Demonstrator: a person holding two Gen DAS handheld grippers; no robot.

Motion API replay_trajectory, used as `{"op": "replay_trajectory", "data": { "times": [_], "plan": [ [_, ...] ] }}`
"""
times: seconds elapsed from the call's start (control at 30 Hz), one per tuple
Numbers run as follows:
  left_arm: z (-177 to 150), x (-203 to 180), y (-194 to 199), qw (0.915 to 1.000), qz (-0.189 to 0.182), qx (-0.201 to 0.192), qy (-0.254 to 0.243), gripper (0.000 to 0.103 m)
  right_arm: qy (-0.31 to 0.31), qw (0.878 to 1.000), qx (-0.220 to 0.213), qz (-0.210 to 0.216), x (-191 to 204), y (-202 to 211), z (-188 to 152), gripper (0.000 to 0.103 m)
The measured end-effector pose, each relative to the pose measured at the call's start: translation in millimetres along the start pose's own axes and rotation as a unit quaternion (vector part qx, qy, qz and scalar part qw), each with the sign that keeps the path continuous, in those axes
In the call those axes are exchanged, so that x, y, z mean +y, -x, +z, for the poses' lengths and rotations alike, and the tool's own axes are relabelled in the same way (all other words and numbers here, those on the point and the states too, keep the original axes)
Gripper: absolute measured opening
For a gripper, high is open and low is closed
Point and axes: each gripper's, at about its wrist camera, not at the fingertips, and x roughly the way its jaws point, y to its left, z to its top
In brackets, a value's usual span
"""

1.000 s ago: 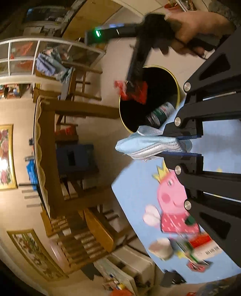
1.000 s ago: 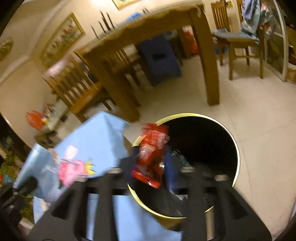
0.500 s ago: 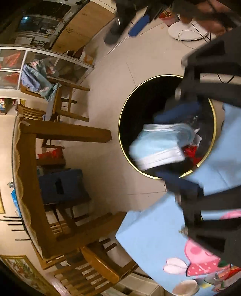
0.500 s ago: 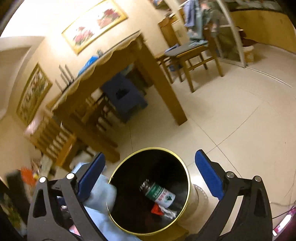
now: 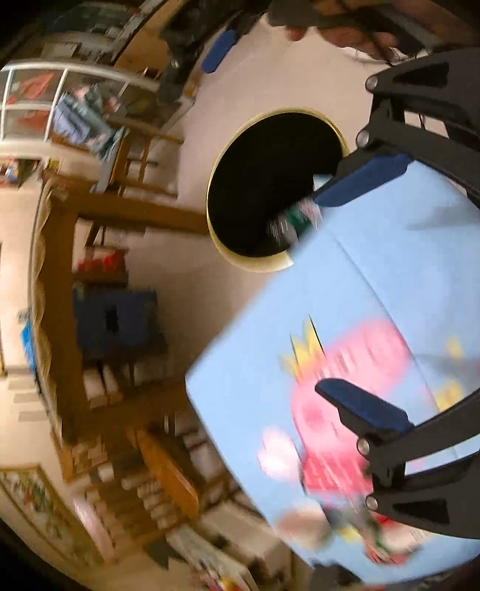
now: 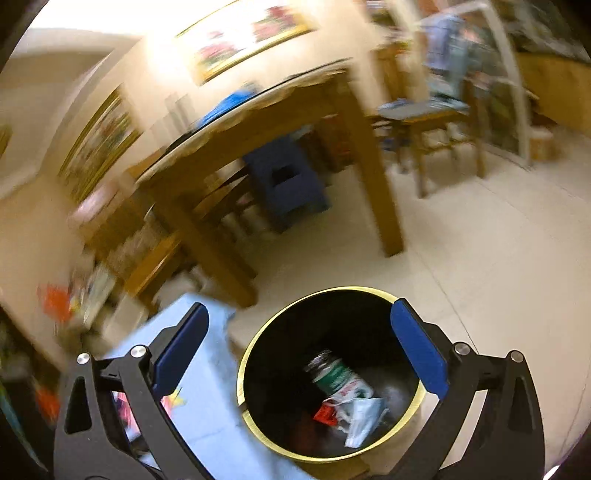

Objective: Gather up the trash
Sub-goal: 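Grasp the clear plastic cup with the right tool while the left tool grasps the red card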

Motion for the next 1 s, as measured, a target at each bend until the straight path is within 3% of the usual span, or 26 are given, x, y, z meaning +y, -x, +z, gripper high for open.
{"op": "replay_trajectory", "data": {
  "times": [0.1,0.2,0.27,0.4,0.53,0.63,0.9,1.0],
  "plan": [
    [-34.4,57.6,35.3,0.9977,0.062,-0.005,0.028,0.096,0.084,0.993,0.041,0.074,55.0,-16.8,-15.3,0.097],
    [-65.4,107.6,63.5,0.9919,0.114,-0.006,0.056,0.096,0.173,0.962,0.100,0.186,119.2,-27.5,-45.6,0.097],
    [-88.3,150.4,85.7,0.9849,0.150,-0.010,0.085,0.096,0.208,0.942,0.132,0.226,154.1,-32.8,-66.5,0.097],
    [-134.7,219.5,117.5,0.9694,0.205,-0.014,0.134,0.096,0.254,0.921,0.184,0.230,211.6,-55.3,-106.8,0.097],
    [-173.1,270.3,137.7,0.9579,0.221,-0.015,0.182,0.096,0.251,0.918,0.224,0.212,248.7,-86.0,-130.7,0.097],
    [-189.8,297.1,144.6,0.9518,0.228,-0.019,0.205,0.096,0.251,0.917,0.231,0.204,280.4,-102.3,-136.4,0.096],
    [-219.7,342.6,149.3,0.9443,0.208,-0.023,0.254,0.096,0.292,0.914,0.224,0.172,339.7,-140.3,-149.9,0.088],
    [-219.5,345.9,144.9,0.9458,0.200,-0.021,0.255,0.096,0.298,0.905,0.253,0.170,353.9,-163.5,-152.9,0.072]
  ]
}}
